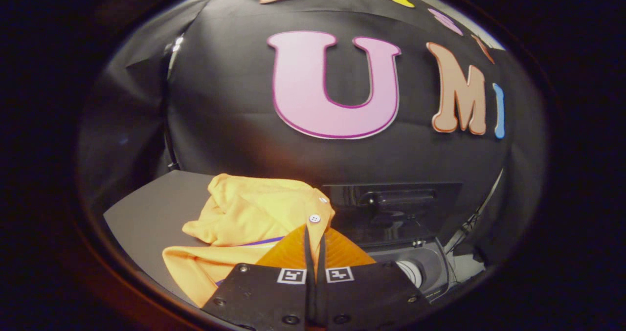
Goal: Put the clothes into the washing machine and then close the washing machine lid.
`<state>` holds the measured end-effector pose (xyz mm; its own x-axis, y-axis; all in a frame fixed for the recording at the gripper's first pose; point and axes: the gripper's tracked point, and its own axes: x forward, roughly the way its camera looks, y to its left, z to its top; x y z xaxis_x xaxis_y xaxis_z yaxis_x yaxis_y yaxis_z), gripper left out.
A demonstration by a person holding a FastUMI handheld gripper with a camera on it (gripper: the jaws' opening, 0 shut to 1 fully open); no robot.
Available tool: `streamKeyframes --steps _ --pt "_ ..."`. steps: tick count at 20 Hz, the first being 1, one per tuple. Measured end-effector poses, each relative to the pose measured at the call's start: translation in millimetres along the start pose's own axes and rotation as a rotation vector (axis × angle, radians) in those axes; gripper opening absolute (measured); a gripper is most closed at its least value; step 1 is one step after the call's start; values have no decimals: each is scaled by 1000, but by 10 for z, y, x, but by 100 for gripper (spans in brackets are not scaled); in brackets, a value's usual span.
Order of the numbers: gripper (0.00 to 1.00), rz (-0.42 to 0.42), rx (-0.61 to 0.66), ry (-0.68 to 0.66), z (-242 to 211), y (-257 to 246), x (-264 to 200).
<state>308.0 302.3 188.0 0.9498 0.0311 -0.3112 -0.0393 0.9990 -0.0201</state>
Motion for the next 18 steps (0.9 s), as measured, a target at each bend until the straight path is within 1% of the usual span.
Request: streamKeyframes --steps 3,6,7,9,11,14,16,18 --pt "0 -57 36 11 -99 -387 89" --pt "0 -127 44 17 -186 -745 117" --pt "0 -149 46 17 -202 -790 103" --pt "0 -187 46 5 -286 -1017 181" --pt "9 -218 70 -5 -405 -1256 260" --pt "53 -224 156 -32 -476 -1420 281" --pt "50 -223 189 -40 -479 -1469 226" --pt "48 -222 185 -49 -466 -1507 212"
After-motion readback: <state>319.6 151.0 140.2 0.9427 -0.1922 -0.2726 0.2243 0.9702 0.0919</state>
